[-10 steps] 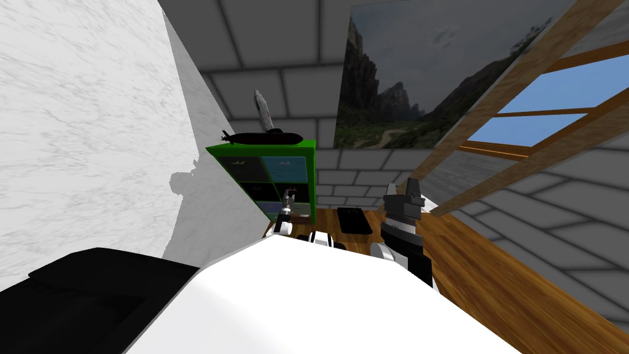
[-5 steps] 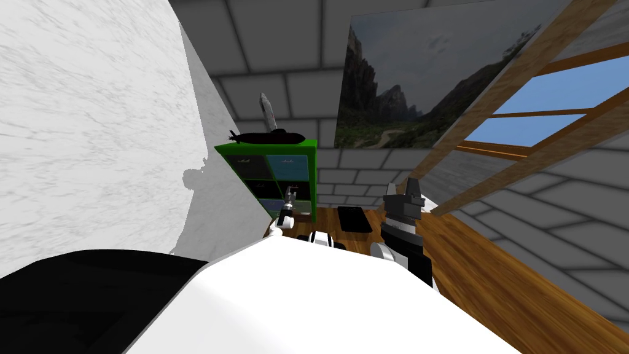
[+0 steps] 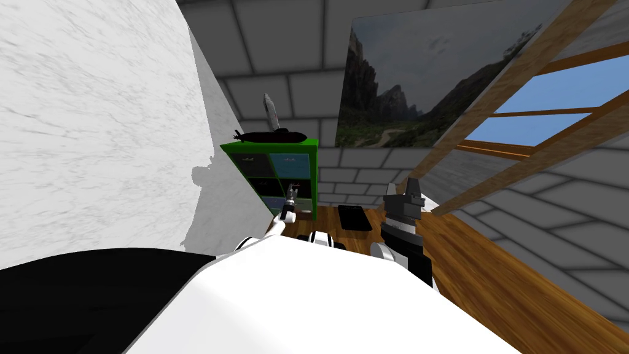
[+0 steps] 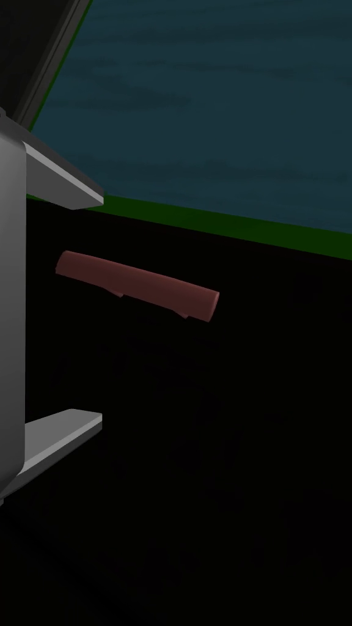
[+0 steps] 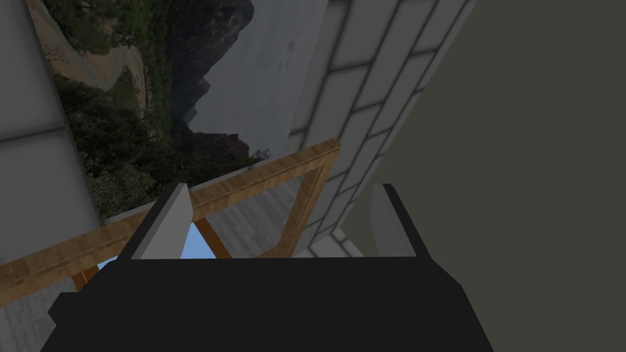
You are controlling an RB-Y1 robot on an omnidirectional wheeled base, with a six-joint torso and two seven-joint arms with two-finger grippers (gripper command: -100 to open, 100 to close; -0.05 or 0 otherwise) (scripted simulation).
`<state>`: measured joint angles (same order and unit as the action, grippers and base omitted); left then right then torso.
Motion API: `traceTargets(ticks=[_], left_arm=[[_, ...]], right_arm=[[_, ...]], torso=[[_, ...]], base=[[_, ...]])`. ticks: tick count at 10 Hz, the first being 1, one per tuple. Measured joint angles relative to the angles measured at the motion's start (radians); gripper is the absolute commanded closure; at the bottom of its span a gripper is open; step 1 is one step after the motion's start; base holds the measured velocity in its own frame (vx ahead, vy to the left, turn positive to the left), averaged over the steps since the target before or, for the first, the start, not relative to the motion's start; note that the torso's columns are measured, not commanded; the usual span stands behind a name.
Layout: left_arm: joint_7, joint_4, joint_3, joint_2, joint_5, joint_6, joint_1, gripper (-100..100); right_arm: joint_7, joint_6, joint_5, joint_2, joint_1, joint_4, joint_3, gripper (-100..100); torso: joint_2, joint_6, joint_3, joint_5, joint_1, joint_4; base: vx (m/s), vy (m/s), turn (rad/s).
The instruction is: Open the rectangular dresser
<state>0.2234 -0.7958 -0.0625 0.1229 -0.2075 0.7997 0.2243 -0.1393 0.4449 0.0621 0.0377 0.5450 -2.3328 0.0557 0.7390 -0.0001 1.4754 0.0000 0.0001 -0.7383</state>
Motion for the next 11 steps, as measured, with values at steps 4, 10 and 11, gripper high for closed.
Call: traceTargets(ticks=[4, 10, 11], left_arm=[[0.001, 0.157, -0.016, 0.005, -0.003, 0.02, 0.135, -100], [0.001, 0.149, -0.012, 0.008, -0.002, 0.011, 0.132, 100], [0.002, 0.123, -0.008, 0.008, -0.001, 0.012, 0.106, 100]], right_arm=[[0.0, 0.0, 0.0, 0.0, 0.0, 0.0, 0.0, 0], [0.0, 0.0, 0.0, 0.0, 0.0, 0.0, 0.0, 0], [0.0, 0.0, 0.0, 0.0, 0.0, 0.0, 0.0, 0]], torso=[[-0.001, 0.0, 0.0, 0.0, 0.0, 0.0], [-0.012, 0.003, 0.007, 0.002, 0.002, 0.005], [-0.013, 0.004, 0.007, 0.003, 0.002, 0.007]], base=[[-0.055, -0.003, 0.023], [0.03, 0.0, -0.01], [0.024, -0.001, -0.012]])
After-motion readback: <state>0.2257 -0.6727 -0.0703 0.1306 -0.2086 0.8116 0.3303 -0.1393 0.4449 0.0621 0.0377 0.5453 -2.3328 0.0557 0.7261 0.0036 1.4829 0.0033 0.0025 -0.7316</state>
